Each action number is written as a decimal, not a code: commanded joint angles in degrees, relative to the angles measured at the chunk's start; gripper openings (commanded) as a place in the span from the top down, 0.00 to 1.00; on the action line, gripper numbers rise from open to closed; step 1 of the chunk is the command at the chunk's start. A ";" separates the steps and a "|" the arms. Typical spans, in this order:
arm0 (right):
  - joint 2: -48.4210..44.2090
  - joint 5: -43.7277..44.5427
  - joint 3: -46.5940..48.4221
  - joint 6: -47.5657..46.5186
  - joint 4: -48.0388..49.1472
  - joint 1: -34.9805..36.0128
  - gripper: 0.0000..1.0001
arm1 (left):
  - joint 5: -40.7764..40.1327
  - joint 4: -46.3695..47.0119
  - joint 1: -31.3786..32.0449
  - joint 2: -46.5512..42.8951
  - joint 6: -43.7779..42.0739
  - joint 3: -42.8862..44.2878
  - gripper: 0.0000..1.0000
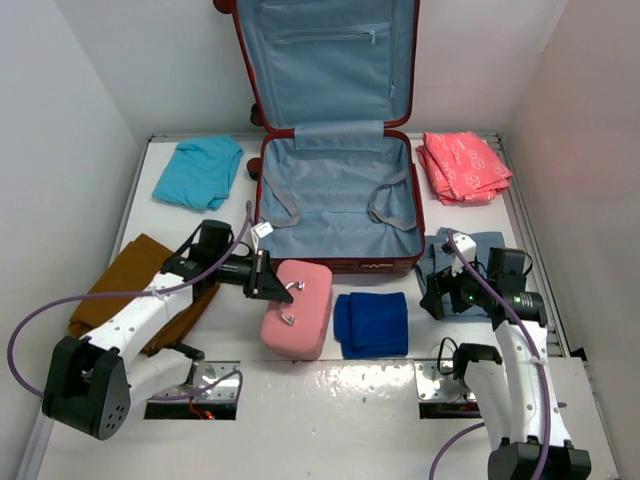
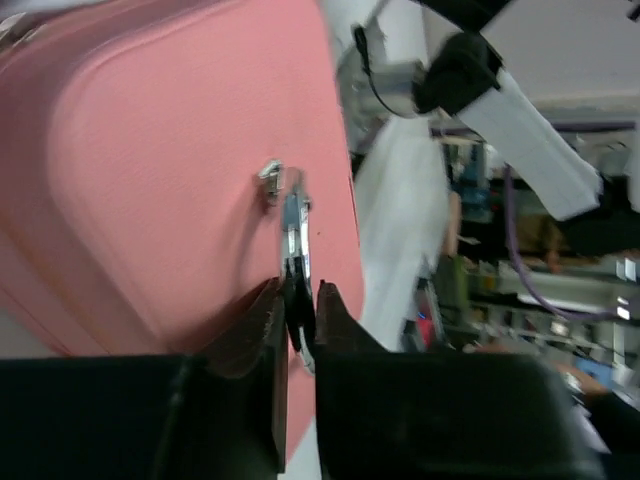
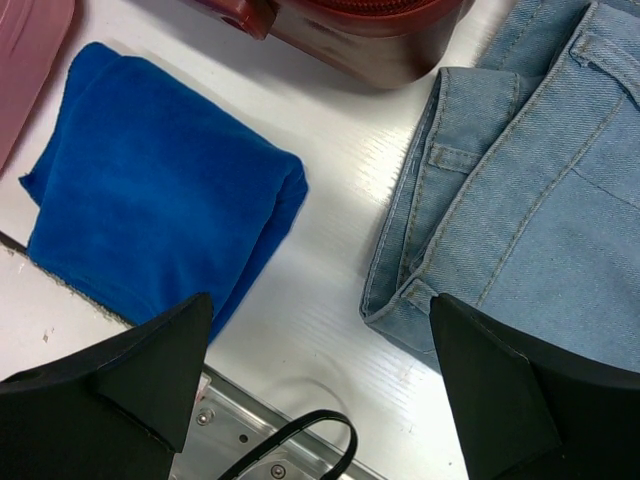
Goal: Pack the luggage
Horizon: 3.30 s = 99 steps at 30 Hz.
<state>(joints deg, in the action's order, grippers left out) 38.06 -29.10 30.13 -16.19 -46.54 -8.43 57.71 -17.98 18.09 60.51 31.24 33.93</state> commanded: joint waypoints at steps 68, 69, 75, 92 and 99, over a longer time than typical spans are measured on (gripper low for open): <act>26.53 4.05 17.15 12.14 19.03 6.76 0.14 | -24.84 6.46 -11.32 66.75 19.91 89.03 1.00; 26.62 4.14 17.33 12.14 18.95 6.84 0.14 | -24.84 6.46 -11.32 66.75 19.91 88.07 1.00; 26.89 4.32 17.16 11.00 18.60 7.19 0.14 | -25.90 6.99 -11.93 67.28 18.24 82.62 0.78; 27.15 3.53 17.24 8.45 17.98 7.81 0.14 | -31.35 9.19 -14.14 56.85 -4.16 82.26 0.44; 26.45 3.26 15.84 8.28 19.04 7.90 0.16 | -26.08 8.40 -9.13 50.41 -13.57 76.65 1.00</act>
<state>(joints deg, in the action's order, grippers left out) 65.54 -24.67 45.04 -6.85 -29.15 -0.95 28.16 -11.29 5.98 116.44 23.57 112.12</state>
